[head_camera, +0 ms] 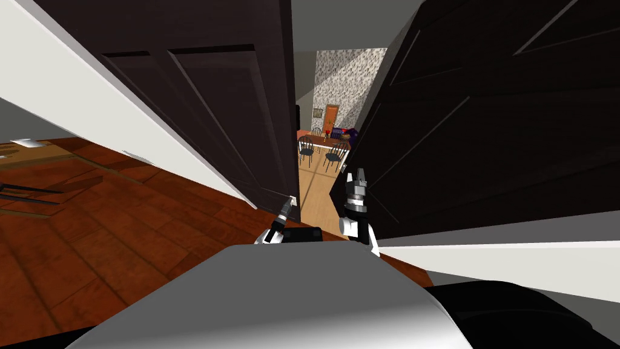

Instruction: Push the door open

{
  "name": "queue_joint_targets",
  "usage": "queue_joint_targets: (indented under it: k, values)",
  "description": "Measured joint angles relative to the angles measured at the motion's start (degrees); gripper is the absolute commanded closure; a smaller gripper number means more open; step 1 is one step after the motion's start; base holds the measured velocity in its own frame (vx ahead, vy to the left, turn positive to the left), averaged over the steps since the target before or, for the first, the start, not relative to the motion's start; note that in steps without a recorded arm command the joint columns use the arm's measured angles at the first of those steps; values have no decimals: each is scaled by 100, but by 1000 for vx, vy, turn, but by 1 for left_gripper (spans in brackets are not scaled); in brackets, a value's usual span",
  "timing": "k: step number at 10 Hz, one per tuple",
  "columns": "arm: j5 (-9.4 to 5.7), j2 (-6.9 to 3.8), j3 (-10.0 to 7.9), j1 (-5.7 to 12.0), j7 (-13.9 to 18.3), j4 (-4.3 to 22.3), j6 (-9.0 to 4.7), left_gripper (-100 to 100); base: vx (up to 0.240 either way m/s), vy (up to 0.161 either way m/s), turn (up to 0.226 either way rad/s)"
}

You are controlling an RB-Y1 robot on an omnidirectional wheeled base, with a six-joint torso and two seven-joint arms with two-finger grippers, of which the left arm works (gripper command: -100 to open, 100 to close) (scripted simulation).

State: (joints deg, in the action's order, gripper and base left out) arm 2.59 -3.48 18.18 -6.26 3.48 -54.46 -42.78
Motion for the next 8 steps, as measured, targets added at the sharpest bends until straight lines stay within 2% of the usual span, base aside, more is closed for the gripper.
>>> queue_joint_targets:
  k: [4, 8]
  values:
    - [0, -3, -3, 3, -2, 11, 30, 100, -7, 3, -2]
    - [-19, -29, -54, -46, -38, 57, 53, 100, 151, -64, 39]
